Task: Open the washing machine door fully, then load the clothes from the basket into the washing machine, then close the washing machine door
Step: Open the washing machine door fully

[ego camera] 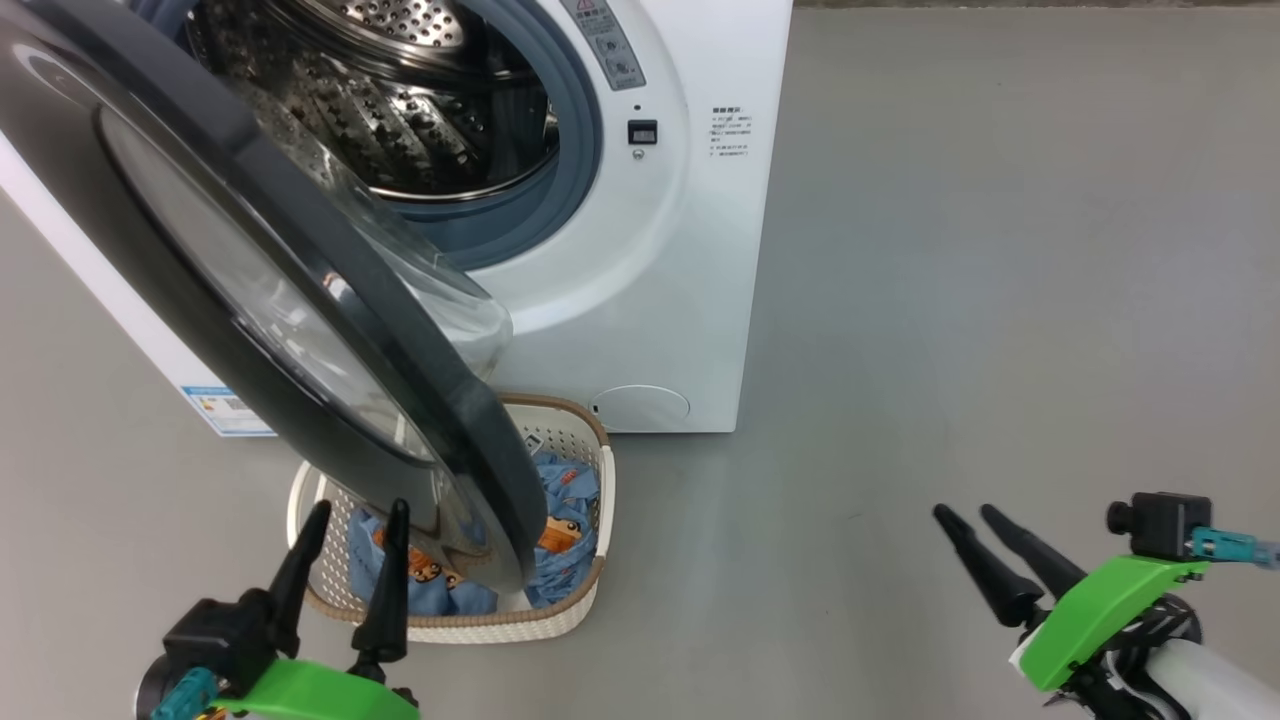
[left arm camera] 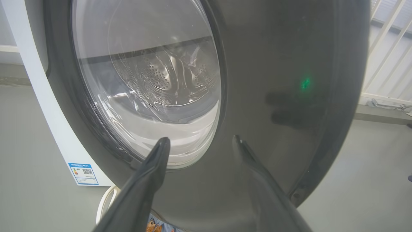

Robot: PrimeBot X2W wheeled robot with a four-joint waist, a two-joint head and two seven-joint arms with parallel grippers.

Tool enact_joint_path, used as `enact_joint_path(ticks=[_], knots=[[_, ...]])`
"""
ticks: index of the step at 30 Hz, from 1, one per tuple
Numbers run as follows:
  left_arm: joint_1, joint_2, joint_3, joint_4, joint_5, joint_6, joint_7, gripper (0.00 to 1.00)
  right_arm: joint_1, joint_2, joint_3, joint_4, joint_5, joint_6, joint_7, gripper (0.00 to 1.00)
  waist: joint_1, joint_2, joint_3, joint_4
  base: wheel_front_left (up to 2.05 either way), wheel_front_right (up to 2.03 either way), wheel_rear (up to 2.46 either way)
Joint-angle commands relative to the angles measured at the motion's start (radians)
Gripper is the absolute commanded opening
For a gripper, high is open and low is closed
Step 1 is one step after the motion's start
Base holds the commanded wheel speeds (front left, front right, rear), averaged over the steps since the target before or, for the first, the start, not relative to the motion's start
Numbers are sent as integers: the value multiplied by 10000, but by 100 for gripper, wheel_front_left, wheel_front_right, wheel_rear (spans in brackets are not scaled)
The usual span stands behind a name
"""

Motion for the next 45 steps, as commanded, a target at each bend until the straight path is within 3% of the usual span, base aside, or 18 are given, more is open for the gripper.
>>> enact_joint_path(ticks=[1,8,16,21,30,43,44,45], knots=[[-86,102,423,-179,-3,-15,-65,100,106,-181,-71,24,-196,29,-202,100,0,-1,-5,-19,0,0,0],[-89,24,619,-249,44,-15,-65,100,355,358,-2129,96,-2020,29,-269,100,0,-1,62,-86,0,0,0],[-141,-12,685,-296,109,-15,-65,100,1472,1399,-5301,-1129,-5638,29,-272,100,0,-1,103,-68,0,0,0],[-130,-10,722,-338,169,-15,-65,100,2214,2082,-6702,-1947,-7166,29,-272,100,0,-1,91,-34,0,0,0],[-155,-32,750,-367,218,-15,-65,100,3167,2798,-7888,-2345,-8290,29,-273,100,0,-1,147,25,0,0,0],[-165,-94,861,-235,183,-15,-65,100,3773,3402,-8412,-2300,-8894,29,-273,100,0,-1,200,69,0,0,0],[-180,-95,897,-221,185,-15,-65,46,3780,3411,-8418,-2305,-8918,29,-273,100,0,-1,182,72,0,0,0],[-207,-96,951,-204,186,-15,-65,16,3784,3415,-8429,-2308,-8946,29,-273,100,0,-1,161,78,0,0,0]])
